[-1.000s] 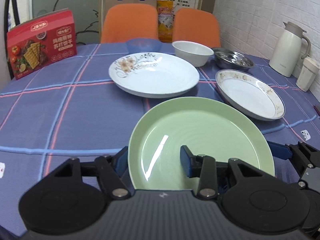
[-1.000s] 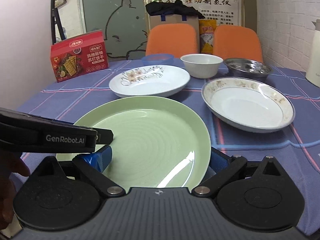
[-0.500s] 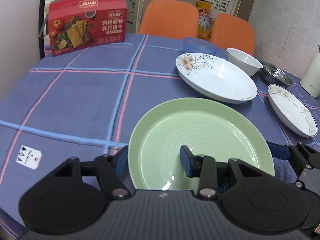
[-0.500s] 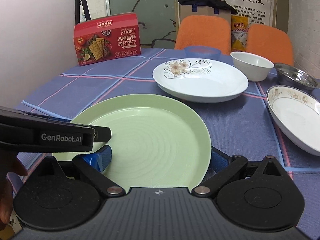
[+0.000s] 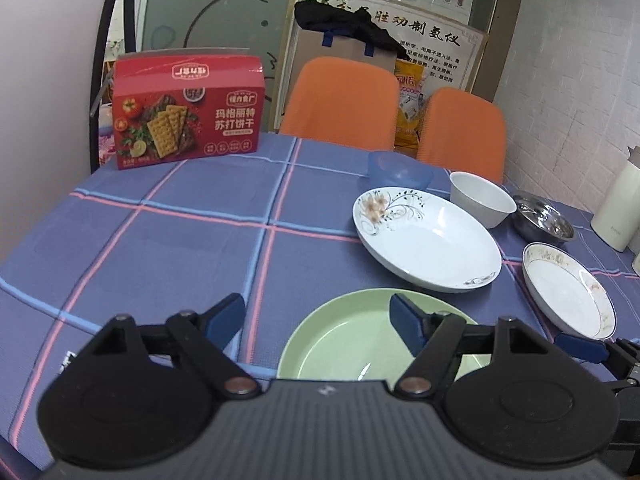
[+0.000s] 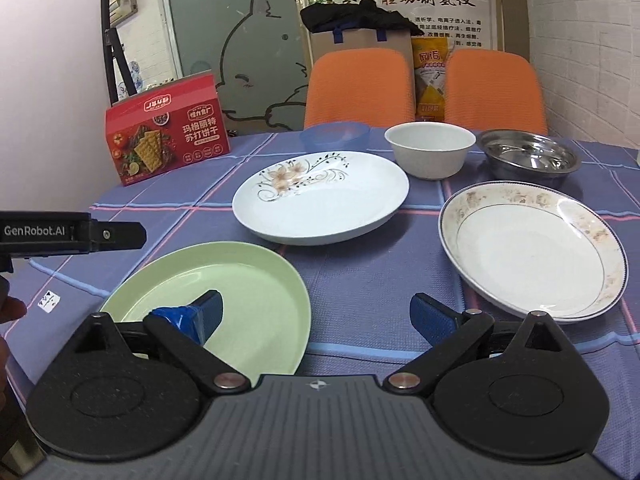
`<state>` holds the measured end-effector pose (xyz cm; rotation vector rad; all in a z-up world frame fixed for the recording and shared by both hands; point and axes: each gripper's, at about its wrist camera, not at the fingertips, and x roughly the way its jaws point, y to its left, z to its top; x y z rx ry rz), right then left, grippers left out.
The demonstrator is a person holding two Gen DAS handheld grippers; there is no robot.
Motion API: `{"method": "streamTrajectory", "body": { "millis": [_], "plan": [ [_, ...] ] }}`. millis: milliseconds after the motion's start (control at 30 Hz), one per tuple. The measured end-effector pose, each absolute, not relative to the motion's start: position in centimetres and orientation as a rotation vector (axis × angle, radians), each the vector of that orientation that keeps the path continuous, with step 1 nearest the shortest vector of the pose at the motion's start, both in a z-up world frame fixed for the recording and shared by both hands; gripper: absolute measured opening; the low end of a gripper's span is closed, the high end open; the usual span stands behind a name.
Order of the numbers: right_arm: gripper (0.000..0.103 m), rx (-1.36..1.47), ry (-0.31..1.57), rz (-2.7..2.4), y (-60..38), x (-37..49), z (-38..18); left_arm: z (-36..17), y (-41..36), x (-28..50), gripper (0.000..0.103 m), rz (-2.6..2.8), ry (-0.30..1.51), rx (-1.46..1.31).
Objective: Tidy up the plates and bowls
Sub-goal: 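Lift the green plate with the left gripper toward the white floral plate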
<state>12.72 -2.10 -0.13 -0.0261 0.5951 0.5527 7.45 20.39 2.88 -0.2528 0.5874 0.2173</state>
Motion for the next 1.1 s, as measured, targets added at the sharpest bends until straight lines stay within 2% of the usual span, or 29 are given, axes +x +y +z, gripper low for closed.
{"method": "streamTrajectory", "body": {
  "millis": [600, 1100],
  "plan": [
    [0.088, -0.03, 0.53, 0.417, -4.5, 14.4, 3.0, 3.5, 16.6, 7.8, 0.073, 0.147, 0.589, -0.175],
    [0.088, -0.147, 0.585, 0.454, -0.8, 23.0, 2.8, 3.4, 18.8, 15.9, 0.074, 0.238, 0.658, -0.148]
  ]
}}
